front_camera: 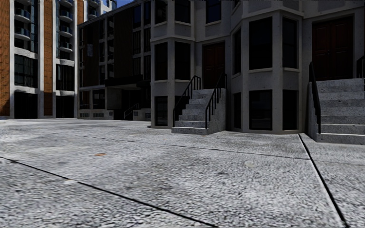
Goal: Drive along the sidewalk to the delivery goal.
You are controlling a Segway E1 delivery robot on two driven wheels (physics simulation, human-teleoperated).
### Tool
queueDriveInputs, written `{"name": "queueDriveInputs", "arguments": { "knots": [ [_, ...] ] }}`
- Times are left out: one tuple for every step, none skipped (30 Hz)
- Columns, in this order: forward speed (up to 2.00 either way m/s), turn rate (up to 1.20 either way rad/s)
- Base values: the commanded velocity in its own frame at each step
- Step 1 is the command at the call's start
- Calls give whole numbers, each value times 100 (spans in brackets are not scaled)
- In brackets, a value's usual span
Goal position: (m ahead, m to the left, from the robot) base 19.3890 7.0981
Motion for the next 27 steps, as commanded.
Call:
{"name": "queueDriveInputs", "arguments": {
  "knots": [
    [0, 46],
    [0, 46],
    [0, 46],
    [0, 46],
    [0, 46],
    [0, 46],
    [0, 46],
    [0, 46],
    [0, 46],
    [0, 46],
    [0, 46],
    [0, 46],
    [0, 46],
    [0, 46],
    [0, 46],
    [0, 46],
    [0, 46],
    [0, 46],
    [0, 46],
    [0, 46],
    [0, 46],
    [0, 46],
    [2, 46],
    [34, 46],
    [63, 46],
    [78, 46],
    [78, 46]
  ]
}}
